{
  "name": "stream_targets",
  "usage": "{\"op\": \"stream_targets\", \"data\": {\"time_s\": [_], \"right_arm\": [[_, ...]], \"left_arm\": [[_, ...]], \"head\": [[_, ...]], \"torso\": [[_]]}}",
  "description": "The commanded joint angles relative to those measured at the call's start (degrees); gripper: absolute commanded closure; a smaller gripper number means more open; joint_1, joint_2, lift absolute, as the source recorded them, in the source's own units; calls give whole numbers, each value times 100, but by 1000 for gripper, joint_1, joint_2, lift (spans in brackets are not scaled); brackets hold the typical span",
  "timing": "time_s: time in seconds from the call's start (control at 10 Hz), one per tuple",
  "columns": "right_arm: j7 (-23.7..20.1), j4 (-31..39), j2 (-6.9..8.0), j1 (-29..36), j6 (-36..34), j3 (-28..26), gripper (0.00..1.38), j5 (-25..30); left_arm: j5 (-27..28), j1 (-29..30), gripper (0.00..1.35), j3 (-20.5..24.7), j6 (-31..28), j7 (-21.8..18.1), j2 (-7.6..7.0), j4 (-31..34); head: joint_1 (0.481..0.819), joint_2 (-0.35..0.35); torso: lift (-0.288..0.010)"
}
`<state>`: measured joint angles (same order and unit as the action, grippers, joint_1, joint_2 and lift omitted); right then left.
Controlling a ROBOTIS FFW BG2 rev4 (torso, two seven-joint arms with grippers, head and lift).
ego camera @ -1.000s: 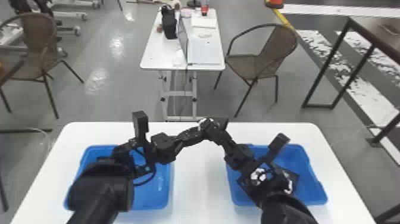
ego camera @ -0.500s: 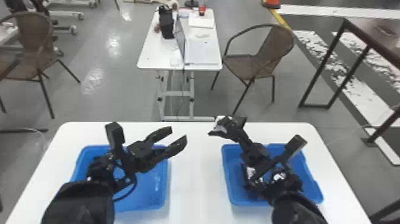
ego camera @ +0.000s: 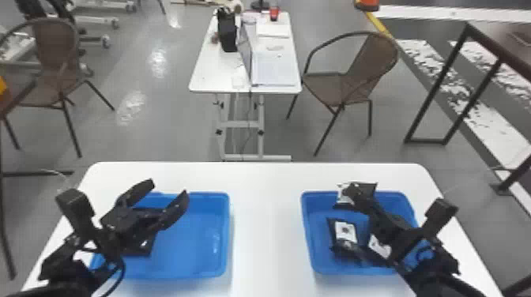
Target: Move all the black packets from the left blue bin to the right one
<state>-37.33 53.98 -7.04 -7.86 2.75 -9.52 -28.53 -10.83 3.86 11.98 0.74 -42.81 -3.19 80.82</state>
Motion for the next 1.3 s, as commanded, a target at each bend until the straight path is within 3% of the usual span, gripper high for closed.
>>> {"op": "stream_targets", "data": {"time_s": [0.0,0.1,0.2,0.3,0.4,0.6,0.8,0.9,1.0,1.2], "right_arm": [[-3,-424,-61,-84,-2,-226,1088,172],[85,-485,-61,-119,15,-366,539,471],[367,-397,-52,-75,305,-384,90,594],[692,-90,9,83,604,-384,42,638],[832,306,62,329,885,-384,153,849],[876,1317,220,1076,1079,-384,265,1227],[929,1949,466,1656,1079,-375,279,1095],[903,2055,537,1744,1044,-358,279,1025],[797,2072,563,1744,1000,-349,279,946],[709,2046,563,1665,956,-287,279,822]], "left_arm": [[90,141,162,279,-48,1,38,118],[186,150,219,446,-74,1,73,118],[327,132,229,578,-127,1,82,127],[485,123,231,683,-127,1,73,127],[661,141,231,824,-21,1,91,127],[1056,167,231,1044,-13,1,179,118],[1707,88,231,1369,-294,18,328,118],[2076,0,233,1386,-672,18,275,118],[2559,-158,233,1246,-1067,10,126,109],[3078,-545,233,736,-1533,-34,-331,-295]], "head": [[695,-50],[695,-51],[695,-51],[695,-52],[695,-55],[695,-35],[695,-9],[695,16],[695,37],[695,59]], "torso": [[0],[0],[0],[0],[0],[0],[0],[0],[0],[0]]}}
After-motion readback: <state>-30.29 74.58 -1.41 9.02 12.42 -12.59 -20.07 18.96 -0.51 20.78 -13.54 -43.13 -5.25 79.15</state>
